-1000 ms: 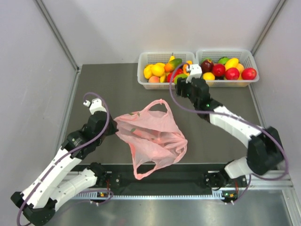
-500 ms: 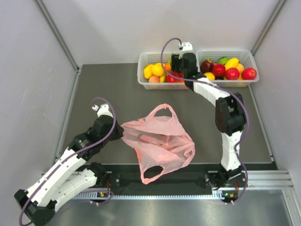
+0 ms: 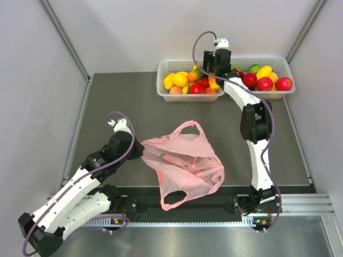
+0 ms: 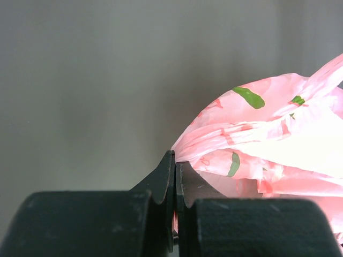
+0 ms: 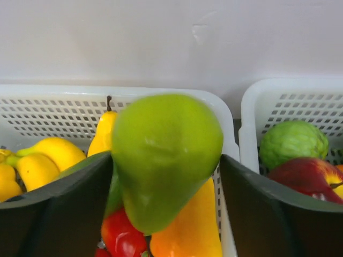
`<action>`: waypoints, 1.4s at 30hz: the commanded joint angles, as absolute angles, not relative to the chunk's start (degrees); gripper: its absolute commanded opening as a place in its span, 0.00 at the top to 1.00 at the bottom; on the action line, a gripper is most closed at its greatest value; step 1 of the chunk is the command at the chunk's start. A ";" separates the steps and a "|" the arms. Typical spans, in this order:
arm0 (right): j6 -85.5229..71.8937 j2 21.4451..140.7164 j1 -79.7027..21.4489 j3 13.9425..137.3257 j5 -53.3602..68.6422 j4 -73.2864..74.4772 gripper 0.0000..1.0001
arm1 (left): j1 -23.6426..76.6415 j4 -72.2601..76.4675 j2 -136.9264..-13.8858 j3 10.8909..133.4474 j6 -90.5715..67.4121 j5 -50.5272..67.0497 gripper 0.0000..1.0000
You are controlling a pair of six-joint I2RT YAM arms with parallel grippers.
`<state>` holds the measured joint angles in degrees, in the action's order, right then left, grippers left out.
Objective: Untie the knot of the plastic bag and take out the fruit
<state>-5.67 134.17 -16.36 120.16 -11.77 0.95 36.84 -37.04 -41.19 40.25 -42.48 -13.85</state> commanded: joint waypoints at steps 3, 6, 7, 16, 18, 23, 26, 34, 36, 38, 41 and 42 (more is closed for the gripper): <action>-4.57 132.89 -16.08 124.53 -10.11 1.58 0.01 | 36.65 -33.05 -41.84 39.73 -42.98 -13.01 1.00; -4.48 132.01 -16.00 126.29 -9.41 3.07 0.00 | 36.65 -33.13 -41.66 39.64 -43.07 -12.92 1.00; -4.31 131.66 -16.08 126.47 -9.23 3.34 0.00 | 36.65 -33.22 -41.49 39.64 -42.98 -12.92 1.00; -6.06 116.04 -16.08 114.55 -9.85 2.11 0.00 | 36.65 -31.82 -40.17 39.64 -42.28 -12.22 1.00; -6.76 107.38 -16.61 104.75 -8.54 0.45 0.00 | 36.65 -30.16 -39.99 39.64 -41.66 -10.73 1.00; -13.16 88.01 -17.31 77.24 -2.65 -7.64 0.00 | 36.65 -27.43 -39.20 39.90 -39.11 -8.61 1.00; -17.03 76.58 -17.49 67.36 2.27 -3.89 0.00 | 36.65 -26.55 -38.41 40.08 -37.89 -8.00 1.00; -16.09 46.44 -23.90 50.63 10.55 11.58 0.00 | 36.65 -25.93 -36.74 41.31 -36.74 -6.51 0.93; -16.61 38.61 -25.04 48.87 10.81 17.65 0.00 | 36.65 -25.58 -36.39 41.75 -36.39 -5.81 0.87; -16.96 33.51 -25.40 47.64 11.51 23.17 0.00 | 36.65 -25.31 -35.78 42.10 -36.30 -5.10 0.64; -18.19 22.54 -25.40 47.55 11.60 29.34 0.00 | 36.56 -25.57 -35.42 42.80 -36.04 -4.66 0.16; -18.37 20.67 -25.40 47.81 11.86 32.84 0.00 | 36.65 -26.10 -35.42 43.06 -35.95 -4.83 0.01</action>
<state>-16.80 26.74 -25.12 47.22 10.46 23.03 36.84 -29.10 -36.23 40.27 -36.56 -5.65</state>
